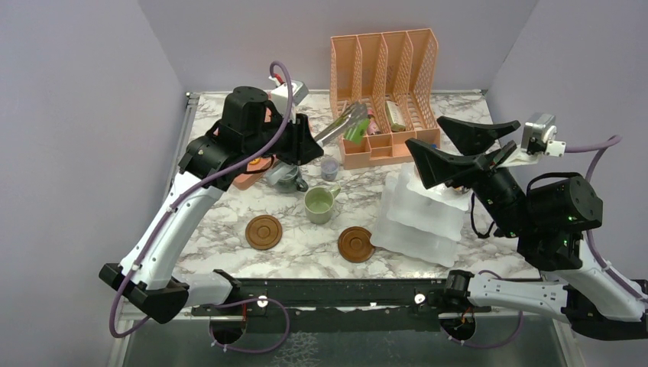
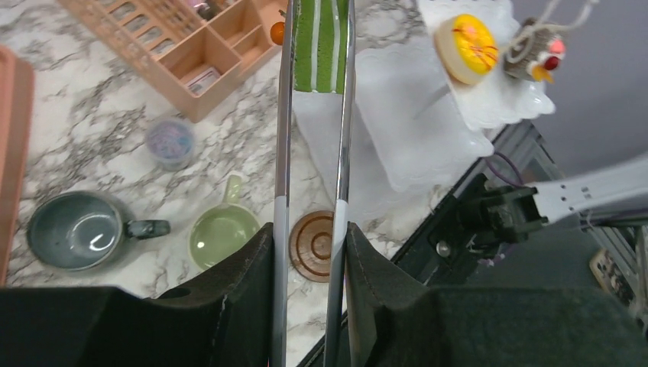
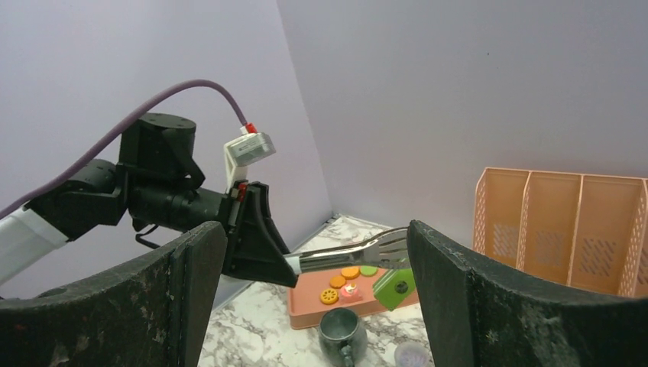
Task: Serve the afternoon tea
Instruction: Place the desert on the desert table.
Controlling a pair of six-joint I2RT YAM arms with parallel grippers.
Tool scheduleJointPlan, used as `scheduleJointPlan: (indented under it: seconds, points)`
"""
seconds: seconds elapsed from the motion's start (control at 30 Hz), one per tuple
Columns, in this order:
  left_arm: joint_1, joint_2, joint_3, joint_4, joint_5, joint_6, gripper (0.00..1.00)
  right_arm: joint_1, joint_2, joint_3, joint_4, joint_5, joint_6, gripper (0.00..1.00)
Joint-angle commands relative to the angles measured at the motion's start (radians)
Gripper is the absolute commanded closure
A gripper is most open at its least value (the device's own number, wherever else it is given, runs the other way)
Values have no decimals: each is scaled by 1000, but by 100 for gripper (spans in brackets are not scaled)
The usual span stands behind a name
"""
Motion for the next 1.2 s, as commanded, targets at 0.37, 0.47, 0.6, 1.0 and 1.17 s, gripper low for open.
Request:
scheduleJointPlan:
  seconds: [0.37,0.47,0.6,1.0,1.17]
  points:
    - [-162,-5,17,174,208,95,73,-1,-16,49,-10,36,-36,7]
    - [-200,16,17,190,218,119,73,-1,-21,44,-4,43,-43,6]
    - [-271,35,20,204,208,148,73,-1,-23,41,4,42,-50,7]
    - [-360,59,21,213,185,224,73,-1,-40,33,5,50,-55,7]
    - [-368,89,32,213,188,257,73,-1,-49,24,13,55,-55,7]
